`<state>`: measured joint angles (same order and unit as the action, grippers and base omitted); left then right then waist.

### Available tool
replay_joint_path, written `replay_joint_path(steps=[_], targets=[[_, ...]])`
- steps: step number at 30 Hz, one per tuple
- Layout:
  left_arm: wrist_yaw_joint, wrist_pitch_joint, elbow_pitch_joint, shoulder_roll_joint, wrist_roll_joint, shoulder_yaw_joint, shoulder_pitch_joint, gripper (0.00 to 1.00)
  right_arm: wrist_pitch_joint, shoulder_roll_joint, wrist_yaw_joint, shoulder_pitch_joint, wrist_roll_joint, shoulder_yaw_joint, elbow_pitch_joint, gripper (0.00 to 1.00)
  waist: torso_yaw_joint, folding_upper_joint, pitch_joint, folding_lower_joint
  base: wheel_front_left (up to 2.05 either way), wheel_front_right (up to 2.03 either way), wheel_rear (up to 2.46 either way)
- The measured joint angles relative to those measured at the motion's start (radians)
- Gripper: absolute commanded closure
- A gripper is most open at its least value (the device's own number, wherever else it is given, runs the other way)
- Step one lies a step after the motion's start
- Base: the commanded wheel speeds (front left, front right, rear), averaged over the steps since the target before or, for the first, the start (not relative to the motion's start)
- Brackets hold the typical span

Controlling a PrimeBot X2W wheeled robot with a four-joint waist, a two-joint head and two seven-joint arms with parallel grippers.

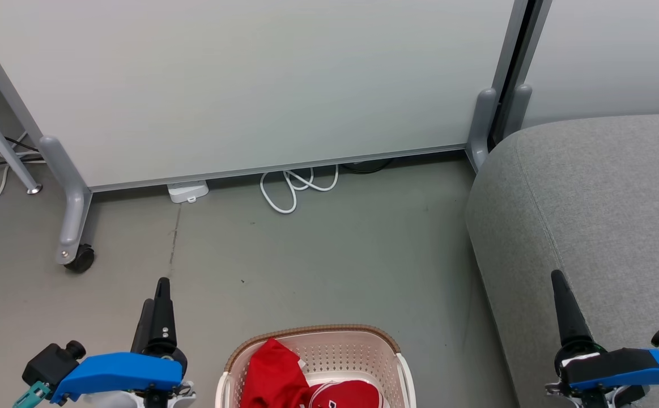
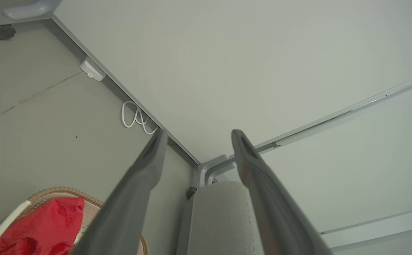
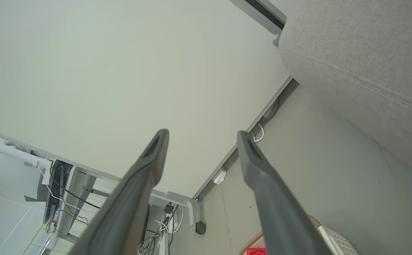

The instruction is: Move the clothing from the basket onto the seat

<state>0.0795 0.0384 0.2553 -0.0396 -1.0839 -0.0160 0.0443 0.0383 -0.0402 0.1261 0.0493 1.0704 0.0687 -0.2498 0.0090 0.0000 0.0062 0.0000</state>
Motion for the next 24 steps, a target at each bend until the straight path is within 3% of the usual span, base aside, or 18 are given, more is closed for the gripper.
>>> replay_joint_path(steps=[24], targets=[[-0.017,0.078,-0.010,-0.008,0.413,-0.066,0.015,0.00,0.078,-0.001,0.000,-0.001,-0.425,-0.033,-0.001,0.00,0.009,0.0000,0.003,0.0000,0.00,0.00,0.00]])
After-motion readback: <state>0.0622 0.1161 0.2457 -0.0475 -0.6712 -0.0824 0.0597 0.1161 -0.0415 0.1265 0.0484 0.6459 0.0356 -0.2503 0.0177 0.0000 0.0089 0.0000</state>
